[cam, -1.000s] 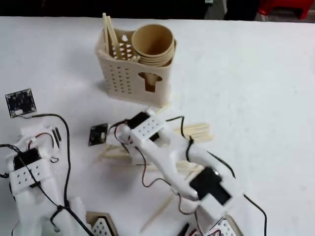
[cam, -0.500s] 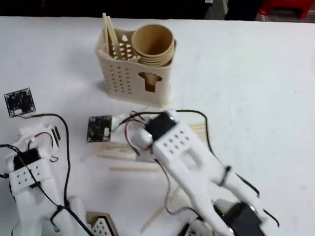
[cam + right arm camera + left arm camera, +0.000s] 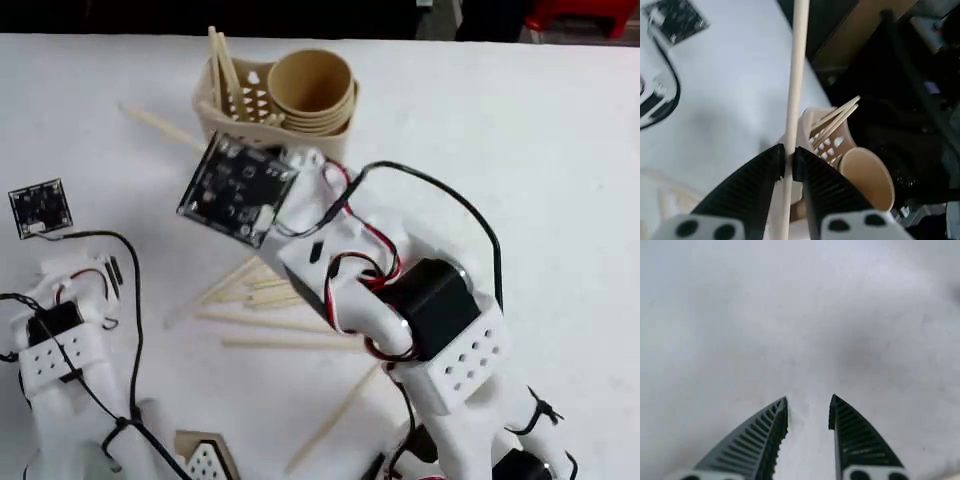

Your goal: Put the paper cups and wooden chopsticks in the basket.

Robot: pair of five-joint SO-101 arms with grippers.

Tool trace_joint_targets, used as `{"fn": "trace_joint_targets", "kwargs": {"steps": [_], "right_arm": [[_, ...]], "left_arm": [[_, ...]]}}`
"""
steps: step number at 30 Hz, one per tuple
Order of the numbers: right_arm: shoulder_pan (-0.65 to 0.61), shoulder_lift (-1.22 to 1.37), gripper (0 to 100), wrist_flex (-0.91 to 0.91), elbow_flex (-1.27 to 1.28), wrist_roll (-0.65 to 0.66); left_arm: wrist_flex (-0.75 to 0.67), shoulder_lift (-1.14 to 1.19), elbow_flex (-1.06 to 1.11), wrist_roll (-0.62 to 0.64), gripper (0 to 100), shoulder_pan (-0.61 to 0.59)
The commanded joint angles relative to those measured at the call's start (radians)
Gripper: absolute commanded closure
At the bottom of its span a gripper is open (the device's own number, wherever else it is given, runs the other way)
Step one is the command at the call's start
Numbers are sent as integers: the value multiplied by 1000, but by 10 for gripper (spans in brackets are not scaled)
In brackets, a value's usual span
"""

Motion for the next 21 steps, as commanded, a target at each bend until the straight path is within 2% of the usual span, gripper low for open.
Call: {"fn": "trace_joint_targets", "kwargs": {"steps": [1, 6, 12, 16, 21], "right_arm": [[13, 8, 980, -248, -49, -51], [36, 153, 980, -552, -48, -107], [136, 380, 980, -885, -52, -270], [182, 496, 980, -943, -52, -330], [200, 607, 978, -940, -48, -336]], "left_arm": [[-25, -28, 2, 6, 850, -7], [-25, -28, 2, 6, 850, -7], [-25, -25, 2, 6, 850, -8], [-25, -25, 2, 6, 850, -8], [-25, -25, 2, 6, 850, -8]]}}
